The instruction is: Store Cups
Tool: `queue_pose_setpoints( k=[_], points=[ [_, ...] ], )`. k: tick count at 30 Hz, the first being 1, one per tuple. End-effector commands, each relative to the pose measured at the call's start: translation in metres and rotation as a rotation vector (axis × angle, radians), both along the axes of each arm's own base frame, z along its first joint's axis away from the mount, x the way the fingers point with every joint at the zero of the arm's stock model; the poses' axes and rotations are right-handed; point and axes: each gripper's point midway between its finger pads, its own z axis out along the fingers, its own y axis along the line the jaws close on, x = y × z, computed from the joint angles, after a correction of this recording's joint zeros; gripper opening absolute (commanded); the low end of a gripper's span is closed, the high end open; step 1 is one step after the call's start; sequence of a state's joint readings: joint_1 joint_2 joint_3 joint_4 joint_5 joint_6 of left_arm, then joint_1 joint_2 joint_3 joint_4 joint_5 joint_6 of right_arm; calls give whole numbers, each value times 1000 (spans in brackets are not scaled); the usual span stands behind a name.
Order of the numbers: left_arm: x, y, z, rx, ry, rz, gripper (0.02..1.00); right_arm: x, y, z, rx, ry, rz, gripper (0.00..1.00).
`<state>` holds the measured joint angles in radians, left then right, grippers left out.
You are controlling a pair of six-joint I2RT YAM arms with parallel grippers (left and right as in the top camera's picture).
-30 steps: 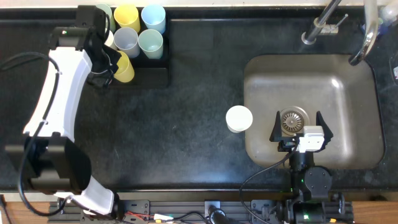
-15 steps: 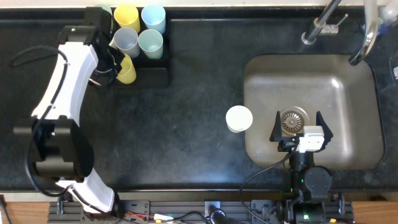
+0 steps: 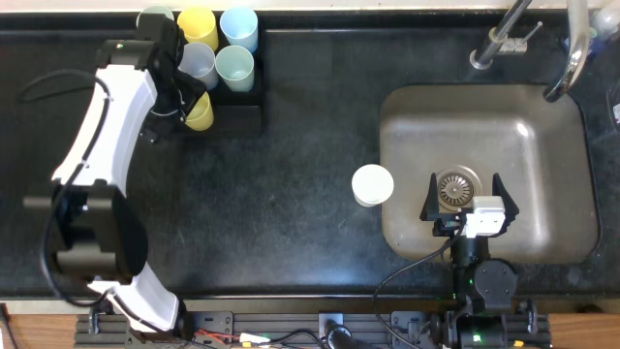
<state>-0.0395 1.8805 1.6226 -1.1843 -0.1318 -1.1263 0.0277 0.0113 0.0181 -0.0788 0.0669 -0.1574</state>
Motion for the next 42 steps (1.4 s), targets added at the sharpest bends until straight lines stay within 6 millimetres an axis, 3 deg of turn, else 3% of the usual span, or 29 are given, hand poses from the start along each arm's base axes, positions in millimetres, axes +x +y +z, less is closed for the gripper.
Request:
queue_pose_setpoints(
  k=[1,4,7,11,13,16,19,25,33,42],
  points=[
    [-30,7,77,37,-146,-16,998,0,1,-3,8,0,4,996],
    [-68,14,116,121,-167,-195,998,0,1,-3,8,0,4,993],
    [-109,16,131,200,-188,-452,998,0,1,-3,8,0,4,998],
    [-162,26,107,321,-225,-635,998,0,1,-3,8,0,4,993],
    [-172,27,88,399,-296,-738,998,0,1,-3,8,0,4,996],
    [-166,24,66,565,-467,-895,998,0,1,-3,8,0,4,993],
    [-151,10,56,709,-677,-1013,998,0,1,-3,8,0,4,996],
    [-136,-11,52,804,-1007,-1006,998,0,1,-3,8,0,4,996],
    [-139,-10,38,855,-1096,-968,998,0,1,-3,8,0,4,996],
    [-139,5,41,831,-1101,-819,998,0,1,-3,8,0,4,996]
  ],
)
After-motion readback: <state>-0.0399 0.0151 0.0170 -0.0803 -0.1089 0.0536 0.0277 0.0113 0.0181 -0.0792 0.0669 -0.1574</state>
